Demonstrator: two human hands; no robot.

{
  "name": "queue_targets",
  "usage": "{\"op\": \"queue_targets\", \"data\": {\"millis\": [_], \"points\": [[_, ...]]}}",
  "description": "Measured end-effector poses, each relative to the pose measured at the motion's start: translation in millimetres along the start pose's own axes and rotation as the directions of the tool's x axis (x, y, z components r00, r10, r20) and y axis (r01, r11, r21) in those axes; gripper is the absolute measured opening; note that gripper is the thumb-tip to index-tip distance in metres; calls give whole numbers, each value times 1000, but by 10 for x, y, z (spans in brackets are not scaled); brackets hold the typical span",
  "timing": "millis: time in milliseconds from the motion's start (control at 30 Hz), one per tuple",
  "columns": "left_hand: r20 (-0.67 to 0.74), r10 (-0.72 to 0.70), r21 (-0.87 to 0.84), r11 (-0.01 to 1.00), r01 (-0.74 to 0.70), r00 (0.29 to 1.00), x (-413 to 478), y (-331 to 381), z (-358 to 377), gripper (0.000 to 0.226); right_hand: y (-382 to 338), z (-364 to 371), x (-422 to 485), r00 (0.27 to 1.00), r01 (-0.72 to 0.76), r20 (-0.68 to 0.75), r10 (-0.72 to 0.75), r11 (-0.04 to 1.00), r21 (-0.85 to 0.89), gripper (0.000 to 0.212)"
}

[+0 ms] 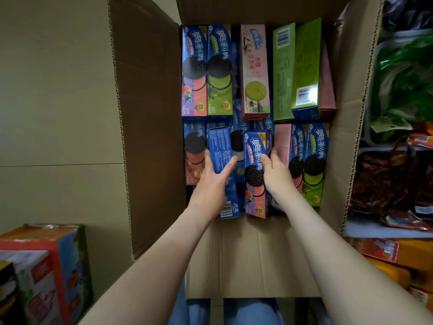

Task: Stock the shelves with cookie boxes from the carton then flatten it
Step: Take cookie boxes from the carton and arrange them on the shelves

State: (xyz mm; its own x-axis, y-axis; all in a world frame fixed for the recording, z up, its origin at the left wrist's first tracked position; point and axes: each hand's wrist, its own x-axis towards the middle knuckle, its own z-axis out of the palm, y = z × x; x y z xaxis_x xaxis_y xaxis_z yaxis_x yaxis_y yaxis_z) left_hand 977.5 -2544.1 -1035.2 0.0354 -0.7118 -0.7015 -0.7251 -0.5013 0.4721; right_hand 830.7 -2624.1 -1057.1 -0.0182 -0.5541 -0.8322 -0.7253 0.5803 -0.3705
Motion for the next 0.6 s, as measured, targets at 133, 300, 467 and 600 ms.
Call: {"op": "queue_targets", "data": {"millis": [133,300,467,600], "points": [[-83,-112,-69,992,106,990,-1,74,-46,50,45,60,34,998,17,-62,-18,1000,-8,57],[-200,-37,-116,993,14,979,-61,-7,-26,67,84,70,-13,993,54,-108,-53,999,7,56],[-206,-138,-115,987,116,969,-84,122,-79,83,-31,12,-159,986,83,-153,-72,994,66,57],[-86,-229,-241,949,203,969,-83,304,-292,74,-193,-113,-340,984,104,-142,-104,995,-3,69]]}}
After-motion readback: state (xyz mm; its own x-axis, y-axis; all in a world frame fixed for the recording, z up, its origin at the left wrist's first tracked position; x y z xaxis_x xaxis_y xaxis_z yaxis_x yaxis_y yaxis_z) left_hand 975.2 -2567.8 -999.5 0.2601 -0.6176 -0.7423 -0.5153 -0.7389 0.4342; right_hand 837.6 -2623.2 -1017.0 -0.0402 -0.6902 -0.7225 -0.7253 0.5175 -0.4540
